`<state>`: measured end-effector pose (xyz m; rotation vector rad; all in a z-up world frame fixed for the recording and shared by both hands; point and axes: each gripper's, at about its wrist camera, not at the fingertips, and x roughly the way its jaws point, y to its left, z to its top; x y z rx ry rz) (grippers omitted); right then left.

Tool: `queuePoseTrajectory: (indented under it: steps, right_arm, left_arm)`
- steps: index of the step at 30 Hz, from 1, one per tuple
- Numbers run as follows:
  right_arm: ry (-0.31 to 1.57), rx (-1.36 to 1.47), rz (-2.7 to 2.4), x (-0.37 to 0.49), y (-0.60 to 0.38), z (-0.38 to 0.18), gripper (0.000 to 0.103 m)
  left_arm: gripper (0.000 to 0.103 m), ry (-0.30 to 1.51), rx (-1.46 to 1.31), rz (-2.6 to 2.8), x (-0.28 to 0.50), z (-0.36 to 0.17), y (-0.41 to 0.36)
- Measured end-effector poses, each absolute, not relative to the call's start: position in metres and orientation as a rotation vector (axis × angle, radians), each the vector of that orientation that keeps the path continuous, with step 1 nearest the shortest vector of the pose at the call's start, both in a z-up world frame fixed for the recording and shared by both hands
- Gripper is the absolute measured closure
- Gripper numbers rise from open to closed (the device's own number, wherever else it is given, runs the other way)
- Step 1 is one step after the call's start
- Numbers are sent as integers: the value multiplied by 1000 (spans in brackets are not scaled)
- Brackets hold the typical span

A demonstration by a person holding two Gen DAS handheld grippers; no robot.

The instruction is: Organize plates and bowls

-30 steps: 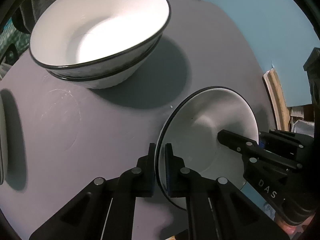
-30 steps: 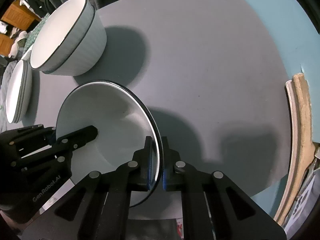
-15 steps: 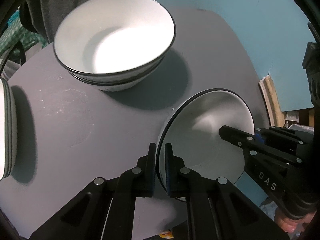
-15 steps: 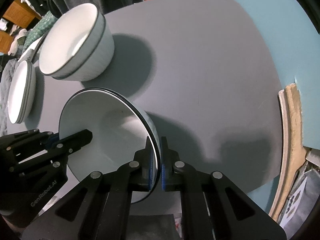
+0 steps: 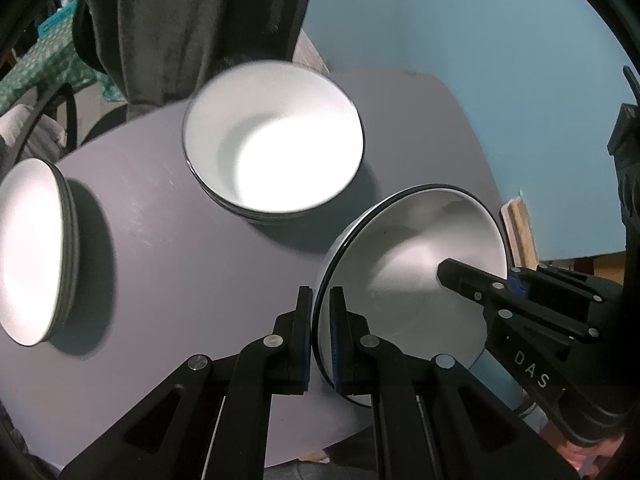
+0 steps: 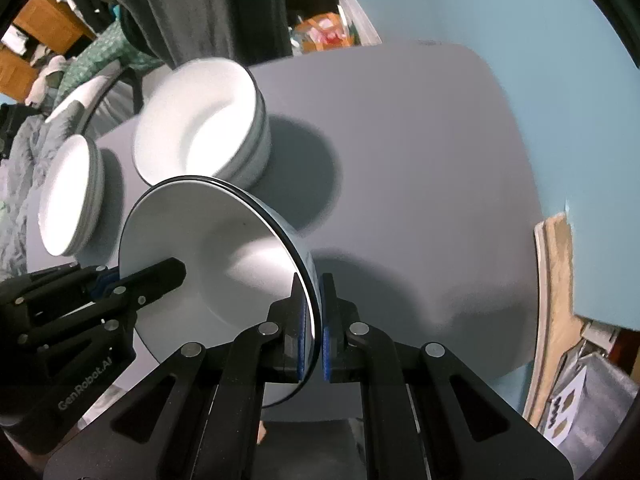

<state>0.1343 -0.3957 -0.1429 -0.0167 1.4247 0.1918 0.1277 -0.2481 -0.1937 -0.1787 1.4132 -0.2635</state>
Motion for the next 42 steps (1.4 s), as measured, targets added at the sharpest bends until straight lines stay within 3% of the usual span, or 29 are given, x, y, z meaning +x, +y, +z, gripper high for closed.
queuePoseTrajectory:
  steps: [18, 42]
  right_arm:
    - [1328, -74, 264, 183, -352, -114, 97]
    - [1430, -96, 280, 232, -330, -151, 97]
  left_arm:
    - [96, 1297, -213, -165, 174, -158, -208]
    - [93, 1387, -137, -78, 223, -205, -191]
